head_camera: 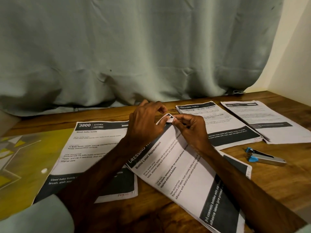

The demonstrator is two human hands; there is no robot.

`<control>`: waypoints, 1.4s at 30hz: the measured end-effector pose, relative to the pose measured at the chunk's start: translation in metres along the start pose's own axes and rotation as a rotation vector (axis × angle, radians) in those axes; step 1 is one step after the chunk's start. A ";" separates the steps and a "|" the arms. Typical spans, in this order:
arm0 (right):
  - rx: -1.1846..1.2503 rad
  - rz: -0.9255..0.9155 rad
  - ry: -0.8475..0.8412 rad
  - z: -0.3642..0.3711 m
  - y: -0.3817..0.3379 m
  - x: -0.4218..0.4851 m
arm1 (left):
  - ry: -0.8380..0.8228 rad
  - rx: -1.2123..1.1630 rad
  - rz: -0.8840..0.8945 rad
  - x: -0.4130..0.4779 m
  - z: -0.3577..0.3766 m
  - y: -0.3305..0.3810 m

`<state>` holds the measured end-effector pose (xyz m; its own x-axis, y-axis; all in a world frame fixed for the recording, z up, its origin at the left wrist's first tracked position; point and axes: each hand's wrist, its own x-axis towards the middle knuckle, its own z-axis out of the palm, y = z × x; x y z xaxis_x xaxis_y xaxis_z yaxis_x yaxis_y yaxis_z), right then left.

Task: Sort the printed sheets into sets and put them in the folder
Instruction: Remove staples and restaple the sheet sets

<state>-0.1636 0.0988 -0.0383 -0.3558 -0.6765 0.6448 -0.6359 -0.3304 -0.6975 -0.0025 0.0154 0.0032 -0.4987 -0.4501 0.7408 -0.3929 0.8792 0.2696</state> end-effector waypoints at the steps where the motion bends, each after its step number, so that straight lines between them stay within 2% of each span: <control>1: -0.003 0.000 0.001 0.000 0.000 0.000 | 0.011 0.018 0.024 0.000 0.000 0.000; 8: 0.008 -0.004 -0.002 -0.001 -0.001 -0.001 | -0.005 0.078 0.223 0.002 0.002 -0.009; 20: 0.009 -0.035 -0.004 -0.002 -0.009 -0.003 | 0.001 0.064 0.309 0.002 0.001 -0.005; 23: -0.003 -0.040 0.005 -0.003 -0.009 -0.004 | -0.033 0.021 0.242 0.002 0.000 -0.001; 30: -0.037 -0.051 0.009 0.000 -0.006 -0.002 | -0.035 -0.141 -0.180 0.000 0.003 0.002; 34: -0.035 -0.048 0.009 -0.001 -0.008 -0.004 | -0.053 -0.150 -0.242 0.002 -0.002 0.003; 38: -0.014 -0.048 0.008 -0.002 -0.011 -0.003 | -0.149 -0.208 -0.270 0.007 -0.011 0.005; 42: -0.006 -0.052 0.001 -0.003 -0.011 -0.003 | -0.160 -0.190 -0.227 0.008 -0.015 0.008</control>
<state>-0.1576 0.1062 -0.0316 -0.3231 -0.6577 0.6805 -0.6578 -0.3609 -0.6611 0.0023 0.0211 0.0208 -0.5356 -0.6434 0.5469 -0.3645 0.7603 0.5376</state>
